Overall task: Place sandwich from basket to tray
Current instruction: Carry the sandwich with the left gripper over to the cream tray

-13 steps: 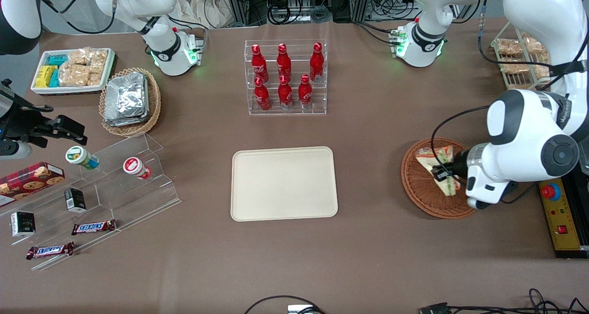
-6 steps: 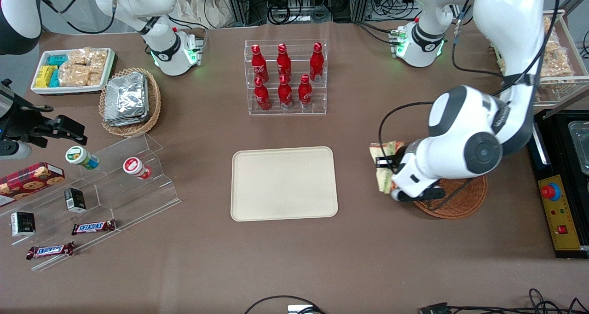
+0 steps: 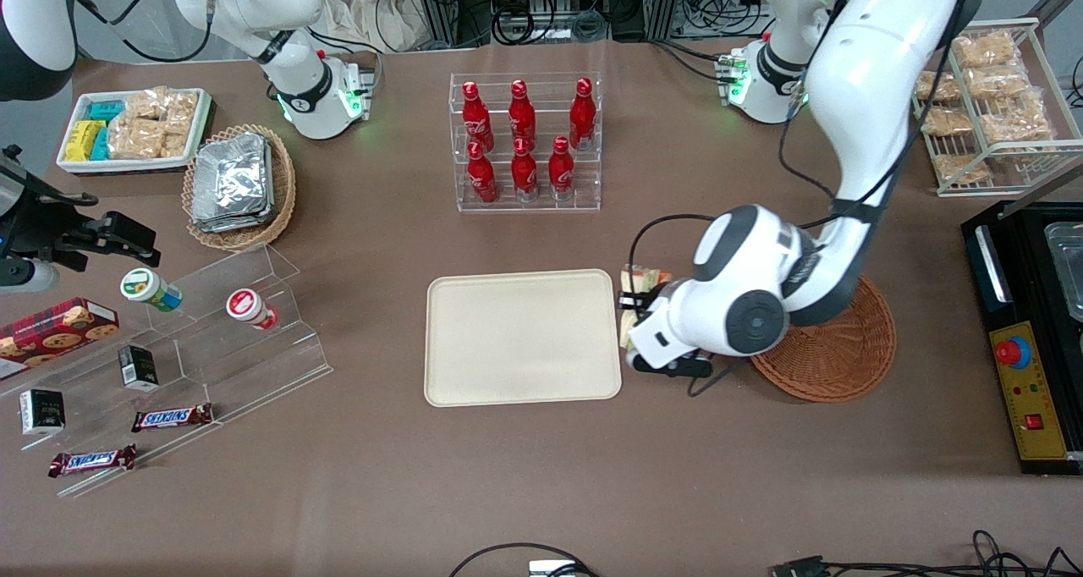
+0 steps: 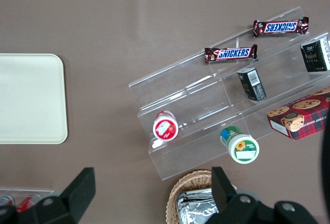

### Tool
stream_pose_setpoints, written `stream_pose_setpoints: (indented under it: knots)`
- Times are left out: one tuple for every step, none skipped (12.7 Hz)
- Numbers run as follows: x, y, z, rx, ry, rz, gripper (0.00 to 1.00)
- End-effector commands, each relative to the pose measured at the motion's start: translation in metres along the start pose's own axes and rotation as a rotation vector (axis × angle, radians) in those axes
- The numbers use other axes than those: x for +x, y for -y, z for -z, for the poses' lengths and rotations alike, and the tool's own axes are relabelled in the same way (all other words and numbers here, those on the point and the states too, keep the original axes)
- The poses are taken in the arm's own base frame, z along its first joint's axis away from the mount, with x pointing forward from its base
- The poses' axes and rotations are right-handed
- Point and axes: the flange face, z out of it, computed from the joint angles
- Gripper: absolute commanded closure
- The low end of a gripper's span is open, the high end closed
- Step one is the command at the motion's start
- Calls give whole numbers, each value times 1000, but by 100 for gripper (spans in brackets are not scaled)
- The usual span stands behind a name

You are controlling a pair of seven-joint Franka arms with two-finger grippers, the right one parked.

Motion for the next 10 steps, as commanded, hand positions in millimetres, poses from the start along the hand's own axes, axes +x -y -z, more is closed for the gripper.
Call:
stream_pose_setpoints:
  knots:
    - [19,-4,-27,-5,-5,-11,100]
    - [22,-13,-42,-6,-8,-20,100]
    - [26,-13,-53,-10,-8,-18,100]
    - [31,-11,-62,-20,-15,-12,100]
    - [34,-11,-68,-26,-26,-11,100]
    - [38,-10,-73,-35,-36,-5,100]
    - [42,-9,-80,-41,-44,-3,100]
    - [45,-8,-87,-48,-52,1,100]
    - [48,-6,-94,-51,-54,4,100]
    - [50,-4,-100,-55,-52,7,100]
